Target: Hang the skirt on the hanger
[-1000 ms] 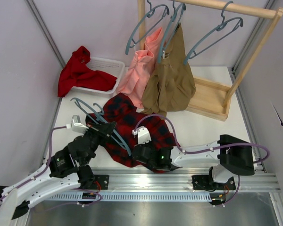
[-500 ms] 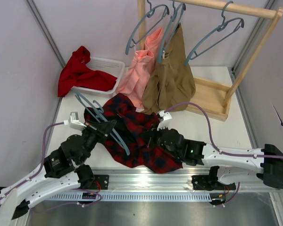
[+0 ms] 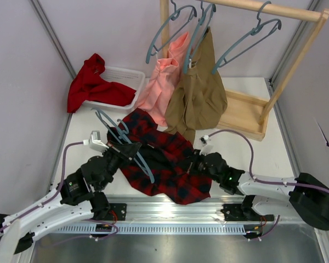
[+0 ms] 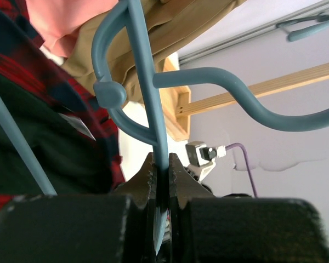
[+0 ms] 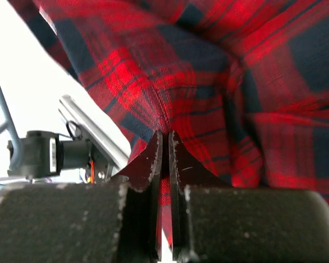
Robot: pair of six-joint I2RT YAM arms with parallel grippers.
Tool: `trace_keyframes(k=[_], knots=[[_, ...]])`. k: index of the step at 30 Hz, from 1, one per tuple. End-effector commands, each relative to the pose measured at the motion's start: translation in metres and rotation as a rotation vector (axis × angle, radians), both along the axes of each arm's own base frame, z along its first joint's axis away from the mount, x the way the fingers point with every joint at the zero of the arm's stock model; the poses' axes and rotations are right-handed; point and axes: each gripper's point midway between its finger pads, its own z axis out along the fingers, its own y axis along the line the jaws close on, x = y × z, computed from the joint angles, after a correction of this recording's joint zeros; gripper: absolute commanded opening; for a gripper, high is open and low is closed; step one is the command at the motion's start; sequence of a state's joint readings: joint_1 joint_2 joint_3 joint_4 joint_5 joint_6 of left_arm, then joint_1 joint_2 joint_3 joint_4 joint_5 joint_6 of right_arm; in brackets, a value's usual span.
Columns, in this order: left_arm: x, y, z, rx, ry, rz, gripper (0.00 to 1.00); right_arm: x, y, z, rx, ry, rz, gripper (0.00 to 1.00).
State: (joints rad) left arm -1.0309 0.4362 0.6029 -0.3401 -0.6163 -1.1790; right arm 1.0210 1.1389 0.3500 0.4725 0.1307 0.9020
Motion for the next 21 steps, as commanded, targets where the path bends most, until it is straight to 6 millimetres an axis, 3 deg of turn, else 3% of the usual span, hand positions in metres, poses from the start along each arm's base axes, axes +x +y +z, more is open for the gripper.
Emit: trace_keyframes(k=[1, 6, 9, 10, 12, 13, 14, 15, 17, 18, 20, 21], knots=[[0.006, -0.001, 0.009, -0.039, -0.024, 0.024, 0.0, 0.01, -0.009, 0.036, 0.145, -0.038, 0.009, 0.0], [0.011, -0.004, 0.007, -0.023, -0.026, 0.038, 0.0, 0.012, -0.024, 0.036, 0.079, -0.067, 0.02, 0.0], [0.014, -0.009, 0.009, -0.018, -0.034, 0.036, 0.0, 0.01, -0.027, 0.03, 0.031, -0.058, 0.03, 0.16], [0.015, -0.01, 0.009, -0.015, -0.037, 0.036, 0.0, 0.01, -0.029, 0.03, 0.018, -0.057, 0.026, 0.27], [0.017, -0.014, 0.009, -0.014, -0.036, 0.037, 0.0, 0.01, -0.034, 0.028, -0.042, -0.048, 0.021, 0.39], [0.019, -0.018, 0.004, 0.002, -0.025, 0.034, 0.0, 0.006, -0.039, 0.024, -0.083, -0.033, 0.024, 0.53], [0.02, -0.02, 0.004, 0.002, -0.023, 0.033, 0.0, 0.01, -0.043, 0.026, -0.126, -0.067, 0.005, 0.59], [0.022, -0.023, 0.005, -0.007, -0.028, 0.03, 0.0, 0.012, -0.042, 0.043, -0.131, -0.1, 0.005, 0.68], [0.024, -0.029, 0.0, 0.003, -0.018, 0.026, 0.0, 0.01, -0.052, 0.048, -0.216, -0.122, -0.015, 0.75], [0.025, -0.029, 0.0, 0.006, -0.017, 0.025, 0.0, 0.006, -0.048, 0.066, -0.229, -0.175, 0.01, 0.79], [0.026, -0.029, -0.003, 0.011, -0.012, 0.024, 0.0, 0.003, -0.053, 0.07, -0.295, -0.2, 0.001, 0.82], [0.026, -0.029, -0.004, 0.012, -0.012, 0.022, 0.0, -0.007, -0.045, 0.078, -0.311, -0.239, 0.043, 0.83]])
